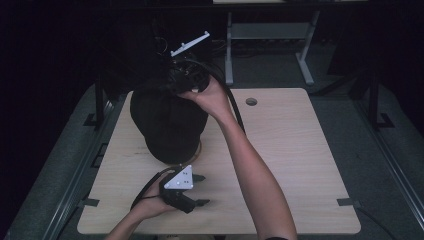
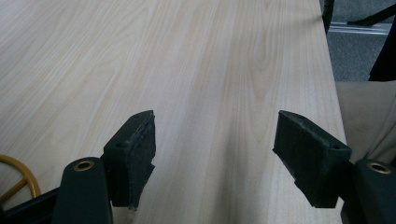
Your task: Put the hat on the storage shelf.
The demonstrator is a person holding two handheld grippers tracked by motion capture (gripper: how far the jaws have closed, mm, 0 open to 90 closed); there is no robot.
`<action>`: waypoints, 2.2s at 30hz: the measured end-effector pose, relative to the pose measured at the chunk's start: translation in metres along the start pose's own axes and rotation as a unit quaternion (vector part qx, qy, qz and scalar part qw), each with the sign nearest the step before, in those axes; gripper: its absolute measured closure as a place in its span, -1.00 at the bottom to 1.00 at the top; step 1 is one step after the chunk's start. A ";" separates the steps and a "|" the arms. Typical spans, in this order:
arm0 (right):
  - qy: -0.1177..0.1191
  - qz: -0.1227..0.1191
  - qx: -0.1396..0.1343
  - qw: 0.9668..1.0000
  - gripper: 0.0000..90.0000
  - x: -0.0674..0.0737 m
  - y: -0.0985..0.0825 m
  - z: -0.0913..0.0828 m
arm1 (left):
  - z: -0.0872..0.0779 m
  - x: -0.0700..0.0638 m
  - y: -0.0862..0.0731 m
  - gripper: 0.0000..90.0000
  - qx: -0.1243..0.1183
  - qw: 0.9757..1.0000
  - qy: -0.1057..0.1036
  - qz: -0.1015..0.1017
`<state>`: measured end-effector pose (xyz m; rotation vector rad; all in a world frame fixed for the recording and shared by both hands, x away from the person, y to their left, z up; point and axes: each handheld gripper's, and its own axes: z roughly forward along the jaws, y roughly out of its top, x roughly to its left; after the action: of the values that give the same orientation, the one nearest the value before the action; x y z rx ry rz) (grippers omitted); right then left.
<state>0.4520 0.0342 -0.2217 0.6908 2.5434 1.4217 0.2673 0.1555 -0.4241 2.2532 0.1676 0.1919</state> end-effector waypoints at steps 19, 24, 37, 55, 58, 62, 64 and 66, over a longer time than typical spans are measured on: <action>-0.004 0.029 -0.011 1.000 -0.41 -0.010 -0.038 -0.045 | -0.005 0.005 -0.004 -0.39 -0.010 1.000 0.009 -0.024; -0.007 0.040 -0.012 0.999 -0.42 -0.013 -0.050 -0.055 | -0.003 0.005 -0.005 -0.39 -0.009 0.999 0.010 -0.029; -0.021 0.048 -0.020 0.998 -0.43 -0.016 -0.080 -0.081 | -0.001 0.005 -0.005 -0.39 -0.010 0.999 0.014 -0.027; -0.038 0.074 -0.012 0.997 -0.46 -0.022 -0.126 -0.113 | -0.001 0.005 -0.006 -0.40 -0.015 0.999 0.016 -0.026; -0.040 0.077 -0.008 0.996 -0.47 -0.022 -0.134 -0.117 | -0.001 0.005 -0.006 -0.40 -0.013 0.999 0.017 -0.027; -0.044 0.083 -0.006 0.996 -0.47 -0.022 -0.143 -0.123 | -0.002 0.005 -0.007 -0.40 -0.017 0.999 0.013 -0.030; -0.045 0.087 -0.004 0.995 -0.47 -0.022 -0.148 -0.125 | -0.002 0.006 -0.007 -0.40 -0.015 0.999 0.013 -0.030; -0.048 0.093 -0.003 0.994 -0.47 -0.023 -0.154 -0.127 | -0.002 0.006 -0.007 -0.40 -0.014 0.999 0.015 -0.031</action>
<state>0.3794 -0.1420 -0.2838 0.9935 2.4554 1.4101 0.2722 0.1627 -0.4276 2.2147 0.2483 0.1936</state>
